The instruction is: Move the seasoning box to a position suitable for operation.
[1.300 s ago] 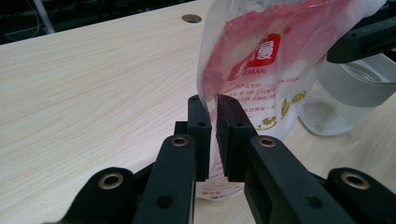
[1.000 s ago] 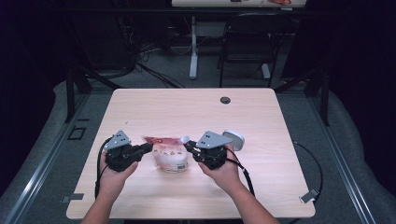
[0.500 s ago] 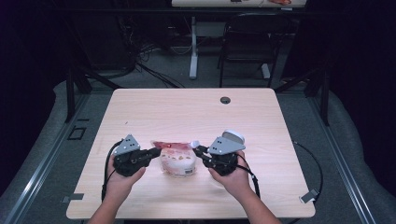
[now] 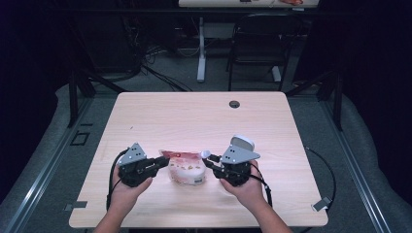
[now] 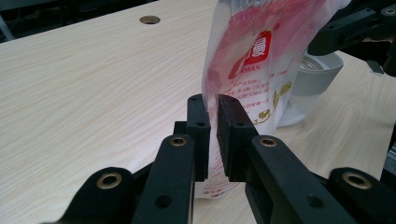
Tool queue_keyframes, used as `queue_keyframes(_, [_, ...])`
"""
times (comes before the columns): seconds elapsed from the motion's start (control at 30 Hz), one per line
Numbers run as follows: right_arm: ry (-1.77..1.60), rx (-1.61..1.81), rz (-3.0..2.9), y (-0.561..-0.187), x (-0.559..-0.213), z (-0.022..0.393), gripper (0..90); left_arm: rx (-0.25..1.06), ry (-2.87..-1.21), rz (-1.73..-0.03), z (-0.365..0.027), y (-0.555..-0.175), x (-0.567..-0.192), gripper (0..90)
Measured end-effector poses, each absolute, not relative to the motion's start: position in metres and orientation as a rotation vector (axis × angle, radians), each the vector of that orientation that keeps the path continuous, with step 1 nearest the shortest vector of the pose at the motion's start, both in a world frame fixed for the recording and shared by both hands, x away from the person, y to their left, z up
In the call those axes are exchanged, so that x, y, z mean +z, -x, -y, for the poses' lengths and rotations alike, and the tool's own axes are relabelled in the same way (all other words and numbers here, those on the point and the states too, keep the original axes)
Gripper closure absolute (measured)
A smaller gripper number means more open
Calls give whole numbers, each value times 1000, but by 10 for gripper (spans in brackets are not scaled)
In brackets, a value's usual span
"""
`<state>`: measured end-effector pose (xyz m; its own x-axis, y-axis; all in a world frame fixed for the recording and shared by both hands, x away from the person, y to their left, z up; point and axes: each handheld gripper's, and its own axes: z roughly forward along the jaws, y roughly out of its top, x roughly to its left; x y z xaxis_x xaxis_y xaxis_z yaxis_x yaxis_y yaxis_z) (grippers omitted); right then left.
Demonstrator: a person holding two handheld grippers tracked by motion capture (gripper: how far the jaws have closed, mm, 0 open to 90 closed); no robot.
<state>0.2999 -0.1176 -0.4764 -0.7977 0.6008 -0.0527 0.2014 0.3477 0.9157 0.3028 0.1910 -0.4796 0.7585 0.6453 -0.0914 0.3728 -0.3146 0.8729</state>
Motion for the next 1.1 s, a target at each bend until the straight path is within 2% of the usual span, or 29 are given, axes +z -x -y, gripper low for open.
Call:
queue_keyframes(0.23, [-705, 1439, -2254, -301, -475, 117, 713, 339, -1926, -783, -192, -302, -480, 805])
queue_keyframes(0.63, [-701, 1446, -2266, -303, -461, 120, 604, 333, -1916, -827, -199, -303, -480, 697])
queue_keyframes(1.1, [-638, 1457, -2257, -301, -440, 111, 552, 327, -1913, -843, -208, -299, -482, 668])
